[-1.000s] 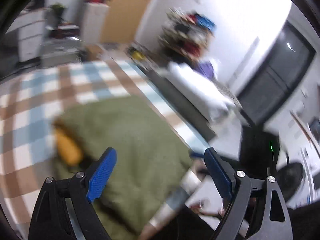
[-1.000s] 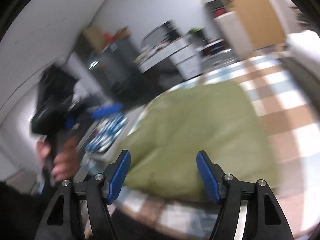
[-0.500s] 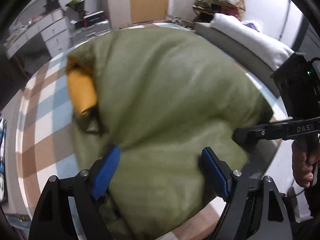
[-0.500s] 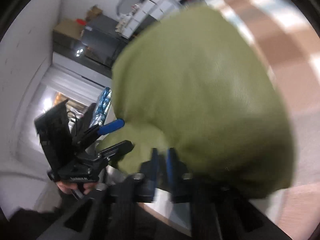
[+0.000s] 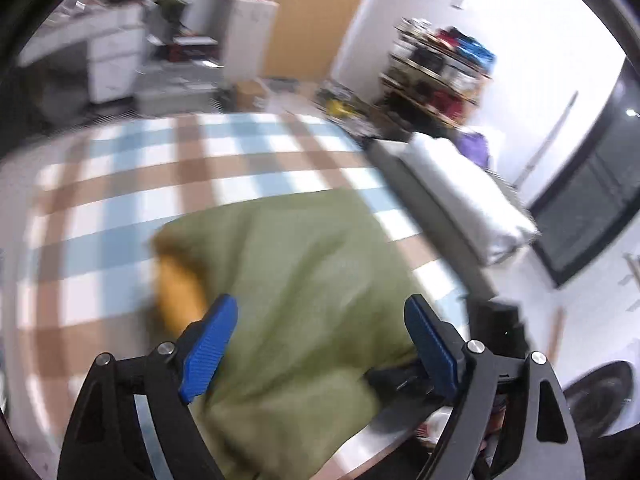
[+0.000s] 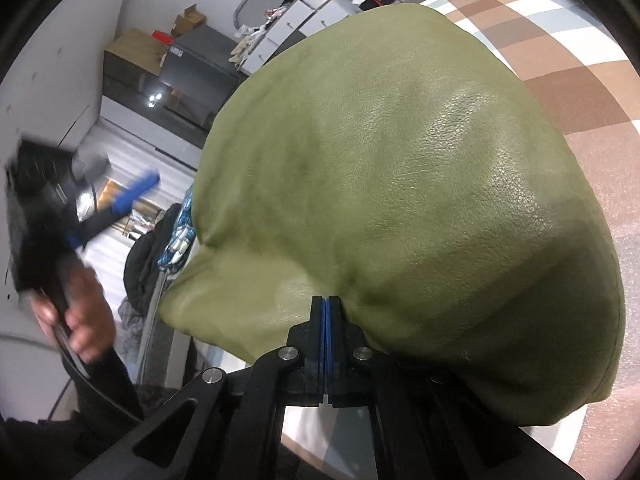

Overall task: Fold large clothes
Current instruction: 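Press the folded jacket bundle down onto the bedspread with both tools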

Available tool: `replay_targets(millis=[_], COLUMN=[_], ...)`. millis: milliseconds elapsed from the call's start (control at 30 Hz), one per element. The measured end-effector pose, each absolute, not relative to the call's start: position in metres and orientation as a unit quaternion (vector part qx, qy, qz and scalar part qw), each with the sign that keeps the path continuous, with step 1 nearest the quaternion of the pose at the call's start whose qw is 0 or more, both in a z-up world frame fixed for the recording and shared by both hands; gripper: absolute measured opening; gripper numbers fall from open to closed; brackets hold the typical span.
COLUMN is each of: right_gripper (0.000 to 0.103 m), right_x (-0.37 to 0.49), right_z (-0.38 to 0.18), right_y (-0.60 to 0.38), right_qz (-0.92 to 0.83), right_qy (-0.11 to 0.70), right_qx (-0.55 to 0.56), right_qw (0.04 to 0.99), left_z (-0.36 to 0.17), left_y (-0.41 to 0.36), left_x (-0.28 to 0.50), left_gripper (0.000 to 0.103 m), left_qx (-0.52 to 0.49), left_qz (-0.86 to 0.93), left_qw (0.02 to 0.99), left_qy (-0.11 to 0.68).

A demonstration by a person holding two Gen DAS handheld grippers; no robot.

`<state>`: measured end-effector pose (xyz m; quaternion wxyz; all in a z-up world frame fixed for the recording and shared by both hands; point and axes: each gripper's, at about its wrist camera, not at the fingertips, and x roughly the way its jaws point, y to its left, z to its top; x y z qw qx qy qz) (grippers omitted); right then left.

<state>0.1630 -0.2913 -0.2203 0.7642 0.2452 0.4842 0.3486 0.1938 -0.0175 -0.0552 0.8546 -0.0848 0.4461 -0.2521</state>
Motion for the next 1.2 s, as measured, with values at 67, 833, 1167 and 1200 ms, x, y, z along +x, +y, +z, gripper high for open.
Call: replay_targets(millis=[67,833,1167,1200], right_gripper=[0.000,0.009,0.021,0.021], right_x=[0.161,0.231,0.331,0.332], right_z=[-0.221,-0.082,-0.165,-0.168], right_y=[-0.292,-0.239,-0.145,-0.141], right_qz=[0.345,0.300,0.242,0.235], right_qy=[0.482,0.409,0.544,0.547], right_qx=[0.249,0.040,-0.083,-0.092], right_qw=[0.766,0.861,0.799,0.798], left_z=[-0.072,-0.142,-0.146,-0.138], left_y=[-0.023,-0.005,0.022,0.027], left_x=[0.217,0.176,0.158,0.154], left_gripper=[0.082,0.061,0.088,0.088], left_qx=[-0.111,-0.067,-0.122,-0.124], left_qz=[-0.256,-0.157,-0.129,-0.117], left_qw=[0.830,0.865,0.867,0.873], left_qy=[0.483,0.471,0.466,0.457])
